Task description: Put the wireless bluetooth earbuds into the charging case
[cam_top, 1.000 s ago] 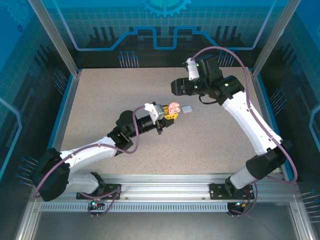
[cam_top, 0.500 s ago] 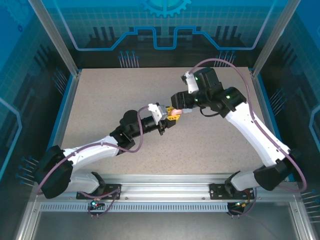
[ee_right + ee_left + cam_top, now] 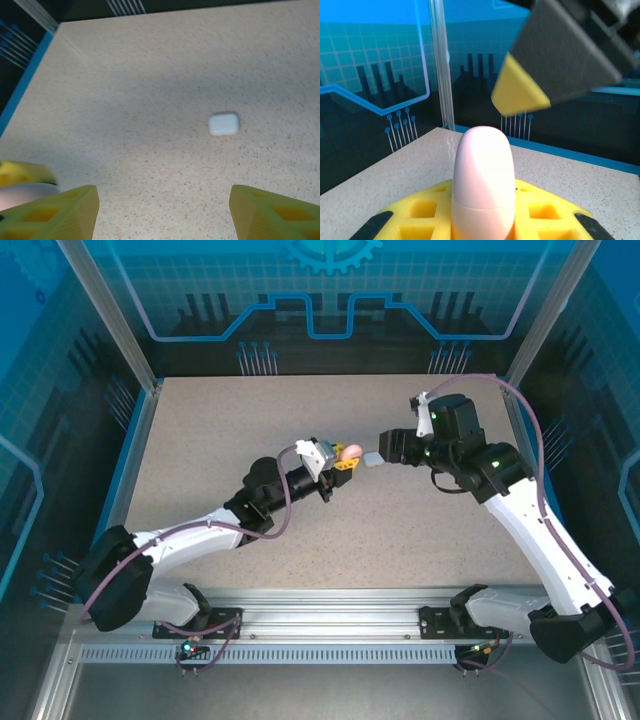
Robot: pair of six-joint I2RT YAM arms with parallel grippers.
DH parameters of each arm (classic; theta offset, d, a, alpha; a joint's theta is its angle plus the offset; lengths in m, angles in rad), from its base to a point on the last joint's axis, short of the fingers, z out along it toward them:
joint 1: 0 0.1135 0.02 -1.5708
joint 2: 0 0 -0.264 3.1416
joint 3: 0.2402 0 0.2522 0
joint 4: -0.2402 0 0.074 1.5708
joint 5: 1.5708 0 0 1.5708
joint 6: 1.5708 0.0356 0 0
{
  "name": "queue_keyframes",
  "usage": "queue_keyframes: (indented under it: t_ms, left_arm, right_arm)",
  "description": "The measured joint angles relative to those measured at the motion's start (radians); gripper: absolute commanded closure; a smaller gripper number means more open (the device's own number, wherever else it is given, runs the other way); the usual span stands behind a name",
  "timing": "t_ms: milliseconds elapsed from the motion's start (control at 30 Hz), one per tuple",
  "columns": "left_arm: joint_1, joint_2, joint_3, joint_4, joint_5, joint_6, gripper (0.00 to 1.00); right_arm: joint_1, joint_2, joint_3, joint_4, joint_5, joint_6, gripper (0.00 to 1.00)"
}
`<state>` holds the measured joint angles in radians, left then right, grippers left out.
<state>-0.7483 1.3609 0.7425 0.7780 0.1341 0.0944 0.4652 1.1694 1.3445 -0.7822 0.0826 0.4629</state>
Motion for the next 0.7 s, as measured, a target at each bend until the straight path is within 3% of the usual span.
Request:
queue_keyframes:
  t_ms: [400, 700]
  left_arm:
    - [0.000, 0.065, -0.025, -0.207, -0.195, -0.246, 1.00]
    - [0.012, 0.257, 0.132, -0.488, -0.243, -0.437, 1.00]
  right_arm:
    - [-0.002, -0.103, -0.468, 0.135, 0.023, 0.138, 0.30]
    - [-0.002, -0.188, -0.561, 0.175, 0.035, 0.185, 0.29]
